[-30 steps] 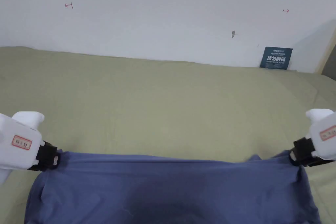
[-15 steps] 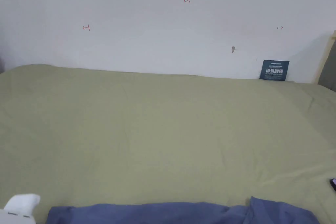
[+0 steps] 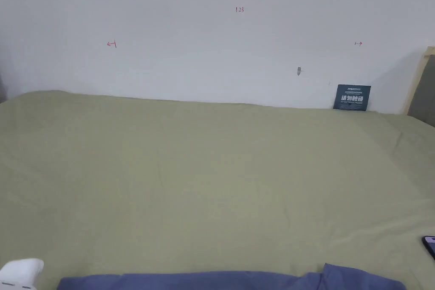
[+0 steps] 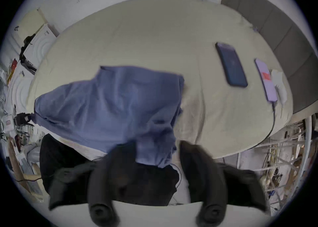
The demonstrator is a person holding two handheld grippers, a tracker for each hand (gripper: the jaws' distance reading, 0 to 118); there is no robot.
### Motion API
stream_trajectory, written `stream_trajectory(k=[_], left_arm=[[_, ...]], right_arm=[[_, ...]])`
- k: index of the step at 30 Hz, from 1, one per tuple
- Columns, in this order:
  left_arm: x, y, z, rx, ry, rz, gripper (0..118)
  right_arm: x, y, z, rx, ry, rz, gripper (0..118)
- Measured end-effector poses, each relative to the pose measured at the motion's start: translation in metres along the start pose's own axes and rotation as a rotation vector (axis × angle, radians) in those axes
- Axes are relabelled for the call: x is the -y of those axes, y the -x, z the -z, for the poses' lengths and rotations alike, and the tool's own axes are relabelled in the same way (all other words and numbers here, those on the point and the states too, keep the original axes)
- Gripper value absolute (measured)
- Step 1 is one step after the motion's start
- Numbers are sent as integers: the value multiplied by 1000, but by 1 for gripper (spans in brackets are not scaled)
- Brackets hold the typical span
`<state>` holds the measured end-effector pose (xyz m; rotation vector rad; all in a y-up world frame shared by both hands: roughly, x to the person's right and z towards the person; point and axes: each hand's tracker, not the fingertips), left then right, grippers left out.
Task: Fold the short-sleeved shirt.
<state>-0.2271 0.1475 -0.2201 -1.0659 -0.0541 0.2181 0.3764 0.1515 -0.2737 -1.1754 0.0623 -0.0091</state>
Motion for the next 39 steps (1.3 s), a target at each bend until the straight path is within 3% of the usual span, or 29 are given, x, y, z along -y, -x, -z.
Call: stream_trajectory(k=[1,6,7,8,9,10,11,13,22,24,27,28,36,37,39], left_arm=[[-3,-9,-7,-18,-16,37,101],[-22,-47,-19,-33,-115,95,100],[-26,-53,-17,-10,-143,93,97],[-28,-56,-14,-3,-150,91,89],[-28,-61,-10,-7,-154,84,73],[-29,-66,-6,-19,-167,81,34],[-30,-69,-1,-34,-171,84,1],[-26,-74,10,-107,-176,80,0],[-23,-33,5,4,-104,69,0],[-23,-12,5,10,-92,67,8],[-19,19,11,107,-38,30,106],[-14,33,13,164,-40,-8,114],[21,100,55,457,-24,-433,112],[29,102,63,518,-2,-447,111],[38,96,66,500,-83,-398,111]], right_arm=[[-5,6,-7,4,-13,5,86],[-18,35,-22,-17,-119,-16,84],[-22,42,-20,-19,-125,-21,81],[-25,48,-16,-16,-122,-18,68],[-27,56,-12,-10,-124,-20,44],[-26,58,-6,-9,-130,-21,2],[-26,60,1,-15,-132,-26,0],[-23,65,12,-21,-124,-2,0],[-15,80,19,-52,-107,-39,0],[-15,80,16,-53,-113,-43,0],[-16,78,11,-57,-119,-49,0],[-16,77,11,-60,-121,-47,0],[-13,81,8,-81,-108,-48,0],[-13,82,9,-84,-102,-50,0],[-12,84,10,-81,-95,-53,0]])
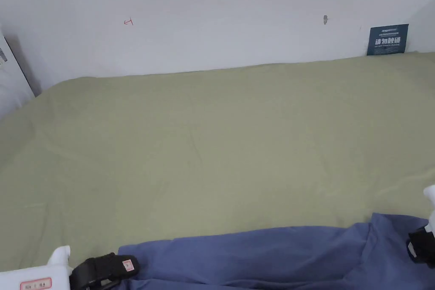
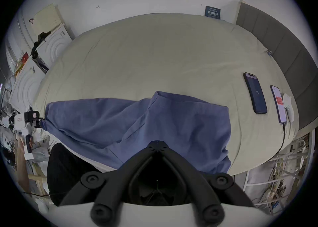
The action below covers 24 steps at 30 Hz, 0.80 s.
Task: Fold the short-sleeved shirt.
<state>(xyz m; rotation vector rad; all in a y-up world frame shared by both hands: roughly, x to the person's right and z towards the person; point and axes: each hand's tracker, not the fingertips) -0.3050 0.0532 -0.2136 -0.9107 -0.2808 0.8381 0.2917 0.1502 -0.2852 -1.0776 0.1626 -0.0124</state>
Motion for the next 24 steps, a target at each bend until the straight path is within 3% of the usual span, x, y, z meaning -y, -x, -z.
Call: stream_trajectory(k=[3,4,5,6,7,8,9,10,12,16,24], left_arm=[[8,-4,-2,6,-7,54,108],[10,-13,-2,8,-3,58,96],[11,-15,-3,-7,-3,66,71],[12,-18,-6,-48,-9,75,71],[13,-19,-8,-110,-17,85,58],[3,-3,-2,-167,-10,73,30],[3,4,-1,-88,16,20,9],[3,7,-1,-30,10,-37,9],[7,-3,-2,-71,-4,-5,9],[8,-38,-21,-12,-26,34,9],[9,-161,-14,146,-48,285,8]], right_arm=[[0,0,4,-7,12,7,0],[0,1,6,-13,17,4,0],[1,3,7,-14,20,0,0],[1,4,7,-14,22,-3,0],[2,6,8,-14,24,-7,0],[3,6,8,-15,25,-8,0],[3,6,8,-18,27,-7,0],[3,6,9,-22,30,-6,0],[4,3,10,-22,34,-1,0],[5,-6,5,-17,29,6,0],[-1,-25,-14,-22,-34,47,0]])
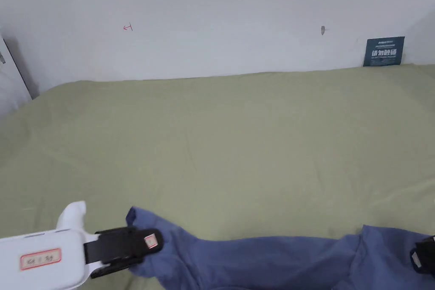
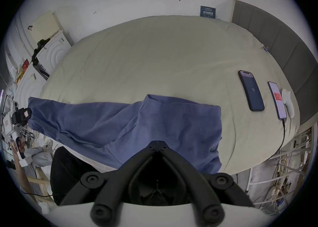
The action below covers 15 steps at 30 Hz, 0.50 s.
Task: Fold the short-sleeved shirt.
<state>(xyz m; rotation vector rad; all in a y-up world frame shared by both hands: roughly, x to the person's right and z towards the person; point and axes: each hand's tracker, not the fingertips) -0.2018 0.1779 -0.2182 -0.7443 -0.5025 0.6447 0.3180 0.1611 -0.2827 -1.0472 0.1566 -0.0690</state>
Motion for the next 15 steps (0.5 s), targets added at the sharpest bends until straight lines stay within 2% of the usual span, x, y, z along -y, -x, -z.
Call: stream_trajectory(k=[7,10,13,14,15], left_arm=[[16,-57,113,144,185,78,8],[31,-54,162,177,294,75,9],[46,-48,200,145,344,104,10],[49,-42,208,139,352,102,14],[49,-35,212,104,364,63,29]], right_arm=[[0,-11,-3,-6,-18,27,0],[3,-14,-2,-6,-11,35,0],[5,-20,4,2,-8,37,0],[5,-20,5,6,-4,35,0],[6,-22,7,7,2,38,0]])
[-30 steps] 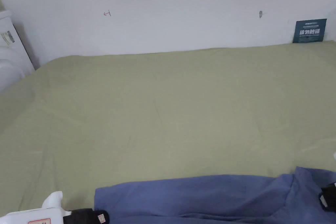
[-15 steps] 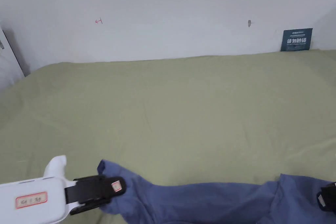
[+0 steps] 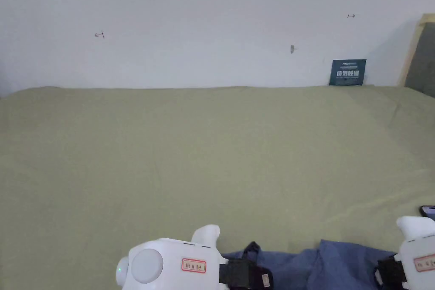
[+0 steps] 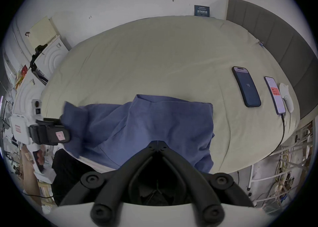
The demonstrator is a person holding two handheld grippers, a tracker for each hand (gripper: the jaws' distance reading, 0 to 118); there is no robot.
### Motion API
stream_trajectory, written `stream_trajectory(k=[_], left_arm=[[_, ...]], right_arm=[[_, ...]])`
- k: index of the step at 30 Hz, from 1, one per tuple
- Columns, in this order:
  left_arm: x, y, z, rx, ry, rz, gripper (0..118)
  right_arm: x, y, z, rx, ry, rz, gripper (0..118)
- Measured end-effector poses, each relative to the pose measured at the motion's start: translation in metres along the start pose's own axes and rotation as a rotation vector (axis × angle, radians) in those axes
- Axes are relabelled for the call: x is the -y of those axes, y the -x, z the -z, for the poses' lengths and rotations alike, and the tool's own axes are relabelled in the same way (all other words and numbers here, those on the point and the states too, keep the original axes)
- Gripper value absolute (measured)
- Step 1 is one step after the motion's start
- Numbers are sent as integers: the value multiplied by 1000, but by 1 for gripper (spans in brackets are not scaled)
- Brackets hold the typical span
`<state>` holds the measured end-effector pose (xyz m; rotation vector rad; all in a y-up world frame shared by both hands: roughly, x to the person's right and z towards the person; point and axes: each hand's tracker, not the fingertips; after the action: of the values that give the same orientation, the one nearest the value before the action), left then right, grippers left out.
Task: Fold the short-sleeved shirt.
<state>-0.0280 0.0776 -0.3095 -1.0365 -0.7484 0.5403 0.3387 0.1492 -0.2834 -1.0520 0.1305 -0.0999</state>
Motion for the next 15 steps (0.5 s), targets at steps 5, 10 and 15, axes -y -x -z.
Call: stream_trajectory(k=[5,10,15], left_arm=[[3,8,-37,112,-149,-120,89],[2,20,-66,127,-258,-104,0],[11,38,-20,168,-143,-185,0]], right_arm=[[5,-4,2,-17,19,-2,0],[5,-7,2,2,19,2,0],[6,0,-9,-20,-10,2,0]])
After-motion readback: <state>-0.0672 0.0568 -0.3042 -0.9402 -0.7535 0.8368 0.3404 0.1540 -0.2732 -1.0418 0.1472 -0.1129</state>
